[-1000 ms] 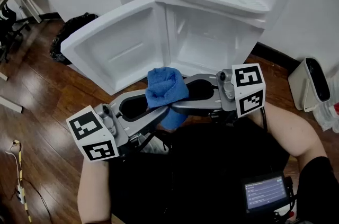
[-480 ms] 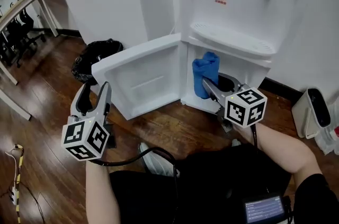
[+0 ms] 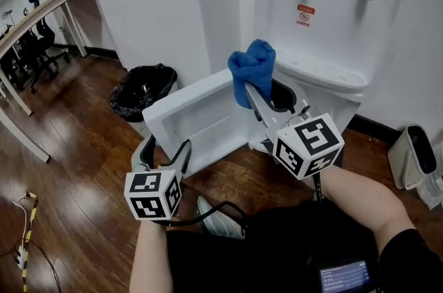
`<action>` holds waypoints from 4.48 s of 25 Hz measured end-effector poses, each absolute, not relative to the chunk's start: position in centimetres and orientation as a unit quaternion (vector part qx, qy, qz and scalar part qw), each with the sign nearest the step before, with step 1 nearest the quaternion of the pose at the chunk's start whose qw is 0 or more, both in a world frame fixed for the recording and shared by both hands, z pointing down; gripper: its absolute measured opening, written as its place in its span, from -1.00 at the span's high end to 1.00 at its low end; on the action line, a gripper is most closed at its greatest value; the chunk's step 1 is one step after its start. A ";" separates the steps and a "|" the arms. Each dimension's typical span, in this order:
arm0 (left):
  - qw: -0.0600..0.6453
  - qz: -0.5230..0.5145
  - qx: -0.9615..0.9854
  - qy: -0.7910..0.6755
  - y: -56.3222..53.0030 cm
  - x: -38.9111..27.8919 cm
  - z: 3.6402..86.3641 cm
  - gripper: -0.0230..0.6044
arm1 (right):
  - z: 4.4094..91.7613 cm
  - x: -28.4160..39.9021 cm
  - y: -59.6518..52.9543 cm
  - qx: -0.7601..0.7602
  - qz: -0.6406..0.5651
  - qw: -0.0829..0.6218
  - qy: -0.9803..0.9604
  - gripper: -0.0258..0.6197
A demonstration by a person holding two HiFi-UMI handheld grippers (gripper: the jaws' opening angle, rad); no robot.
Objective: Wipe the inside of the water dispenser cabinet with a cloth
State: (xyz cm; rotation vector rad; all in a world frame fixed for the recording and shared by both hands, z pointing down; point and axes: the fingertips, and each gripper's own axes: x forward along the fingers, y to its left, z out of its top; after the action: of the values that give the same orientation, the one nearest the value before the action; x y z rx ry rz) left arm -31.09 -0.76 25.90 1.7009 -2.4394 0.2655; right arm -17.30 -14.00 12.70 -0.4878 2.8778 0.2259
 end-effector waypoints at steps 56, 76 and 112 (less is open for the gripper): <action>0.154 0.189 0.629 -0.738 1.4 -28.2 31.2 -0.32 | 23.2 -21.1 -17.5 -0.012 -0.198 -0.019 0.980 0.60; 0.137 0.168 0.697 -0.684 1.8 -27.4 30.6 -0.32 | 23.2 -27.3 -2.8 0.107 -0.120 -0.053 0.986 0.60; 0.115 0.139 0.691 -0.700 1.2 -28.0 31.4 -0.44 | 31.3 -27.9 -7.9 -0.050 0.042 -0.045 0.997 0.60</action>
State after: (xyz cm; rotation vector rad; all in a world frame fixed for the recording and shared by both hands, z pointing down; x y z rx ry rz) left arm -27.97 1.16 31.41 2.0235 -2.0519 0.4067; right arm -27.90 -7.86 31.32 -0.1611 3.2245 0.1354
